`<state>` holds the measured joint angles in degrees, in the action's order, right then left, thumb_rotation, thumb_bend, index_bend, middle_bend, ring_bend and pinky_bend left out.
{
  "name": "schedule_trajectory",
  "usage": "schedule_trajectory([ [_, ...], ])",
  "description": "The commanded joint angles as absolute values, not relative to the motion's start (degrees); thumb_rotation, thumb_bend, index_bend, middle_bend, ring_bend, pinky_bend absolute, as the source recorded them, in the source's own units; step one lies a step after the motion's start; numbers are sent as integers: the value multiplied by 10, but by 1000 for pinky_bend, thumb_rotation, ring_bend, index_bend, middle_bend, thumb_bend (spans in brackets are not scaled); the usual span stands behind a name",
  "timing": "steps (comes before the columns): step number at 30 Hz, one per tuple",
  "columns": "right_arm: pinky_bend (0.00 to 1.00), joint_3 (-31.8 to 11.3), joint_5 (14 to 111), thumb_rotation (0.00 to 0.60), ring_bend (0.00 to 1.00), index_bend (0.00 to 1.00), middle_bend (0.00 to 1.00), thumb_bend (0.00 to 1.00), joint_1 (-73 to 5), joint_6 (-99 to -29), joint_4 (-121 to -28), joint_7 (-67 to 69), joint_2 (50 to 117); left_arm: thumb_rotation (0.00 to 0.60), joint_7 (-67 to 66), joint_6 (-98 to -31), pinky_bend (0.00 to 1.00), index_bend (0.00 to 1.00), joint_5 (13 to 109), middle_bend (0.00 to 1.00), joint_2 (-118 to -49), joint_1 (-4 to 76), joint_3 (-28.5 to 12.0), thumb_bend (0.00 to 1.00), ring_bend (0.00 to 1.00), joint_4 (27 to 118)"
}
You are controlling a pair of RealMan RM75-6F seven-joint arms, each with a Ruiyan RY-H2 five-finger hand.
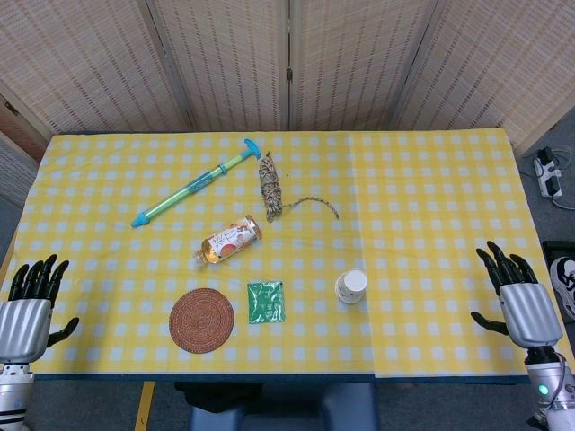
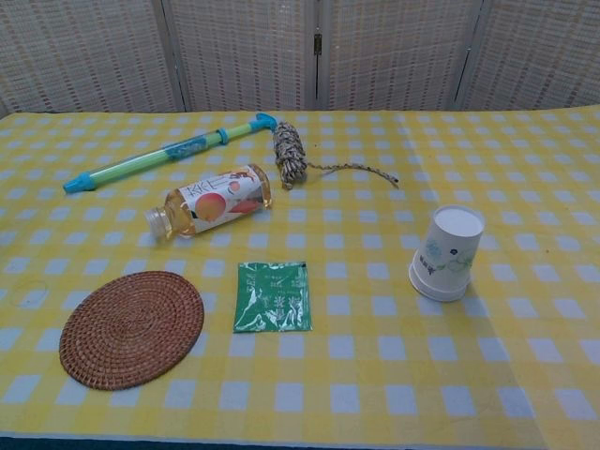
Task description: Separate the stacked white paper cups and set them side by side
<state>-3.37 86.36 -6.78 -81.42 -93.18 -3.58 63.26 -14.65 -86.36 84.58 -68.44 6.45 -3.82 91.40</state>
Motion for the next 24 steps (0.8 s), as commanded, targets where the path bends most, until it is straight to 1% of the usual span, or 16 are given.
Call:
schedule_trajectory([
  [1, 115, -34, 865, 600, 164, 29, 46, 141, -68, -816, -934, -35, 632, 600, -146, -863, 14, 63, 846, 56, -684, 65, -38, 239, 44, 914],
  [8, 115, -31, 871, 600, 164, 53, 46, 141, -69, -816, -940, -31, 628, 600, -145, -864, 12, 67, 846, 56, -683, 63, -37, 238, 46, 915],
  [14, 115, -31, 885, 600, 163, 81, 63, 141, -92, -789, -958, -47, 623, 600, -144, -863, 12, 83, 847, 56, -682, 64, -36, 238, 47, 917],
  [18, 115, -35, 889, 600, 161, 117, 93, 143, -124, -744, -984, -66, 618, 600, -143, -865, 12, 86, 850, 56, -681, 64, -36, 238, 47, 918],
  [22, 120, -36, 881, 600, 168, 153, 120, 184, -171, -663, -1023, -84, 611, 600, -141, -867, 12, 92, 852, 56, -681, 63, -35, 239, 50, 919],
  [24, 126, -38, 877, 600, 172, 161, 122, 191, -190, -635, -1035, -93, 612, 600, -141, -869, 12, 95, 851, 56, -680, 61, -35, 238, 55, 920],
])
